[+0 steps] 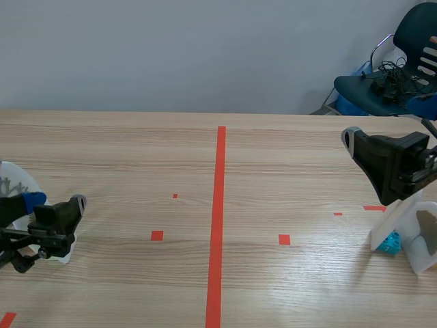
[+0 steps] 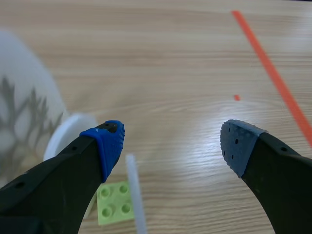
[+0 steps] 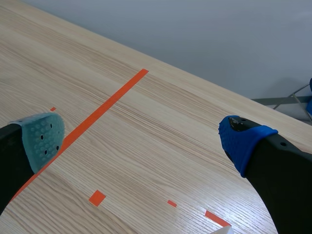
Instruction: Do the leaf sorting experiment
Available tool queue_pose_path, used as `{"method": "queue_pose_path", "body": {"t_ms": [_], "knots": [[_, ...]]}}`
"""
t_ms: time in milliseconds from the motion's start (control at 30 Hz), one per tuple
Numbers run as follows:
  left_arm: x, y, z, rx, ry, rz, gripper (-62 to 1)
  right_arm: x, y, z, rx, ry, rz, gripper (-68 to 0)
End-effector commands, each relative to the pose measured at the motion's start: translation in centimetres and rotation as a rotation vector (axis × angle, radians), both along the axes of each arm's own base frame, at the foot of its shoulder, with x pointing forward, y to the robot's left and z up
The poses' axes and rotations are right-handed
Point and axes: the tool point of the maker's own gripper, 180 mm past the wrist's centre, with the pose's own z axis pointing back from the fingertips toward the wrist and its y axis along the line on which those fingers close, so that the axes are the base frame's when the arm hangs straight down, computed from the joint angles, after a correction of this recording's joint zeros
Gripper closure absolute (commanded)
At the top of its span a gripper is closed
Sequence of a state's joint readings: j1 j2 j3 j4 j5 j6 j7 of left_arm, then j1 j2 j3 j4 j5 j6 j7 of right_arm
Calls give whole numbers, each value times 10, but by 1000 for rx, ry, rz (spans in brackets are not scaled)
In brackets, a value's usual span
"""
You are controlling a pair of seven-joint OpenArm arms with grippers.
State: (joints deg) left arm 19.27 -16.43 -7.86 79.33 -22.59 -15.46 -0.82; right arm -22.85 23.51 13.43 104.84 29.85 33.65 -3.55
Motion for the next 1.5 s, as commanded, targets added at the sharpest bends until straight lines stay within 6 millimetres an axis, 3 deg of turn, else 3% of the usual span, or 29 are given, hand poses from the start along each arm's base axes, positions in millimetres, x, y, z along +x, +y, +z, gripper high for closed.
{"method": "queue_pose_path", "body": {"t_ms": [0, 133, 267, 400, 600, 1467], "knots": [[5, -1, 35, 26, -77, -39, -433, 3, -1, 10, 3, -34, 2, -679], [-9, -34, 73, 50, -124, -205, -454, 4, -1, 10, 5, -37, 3, -679], [-34, -75, 103, 37, -177, -396, -623, 4, -1, 10, 5, -37, 3, -679], [-53, -99, 117, 23, -197, -512, -623, 4, -5, 12, 0, -42, -7, -679], [-56, -97, 110, 36, -166, -498, -623, 5, -14, 16, -9, -54, -32, -679], [-55, -96, 110, 37, -168, -489, -623, 5, -15, 12, -4, -22, -35, -679]]}}
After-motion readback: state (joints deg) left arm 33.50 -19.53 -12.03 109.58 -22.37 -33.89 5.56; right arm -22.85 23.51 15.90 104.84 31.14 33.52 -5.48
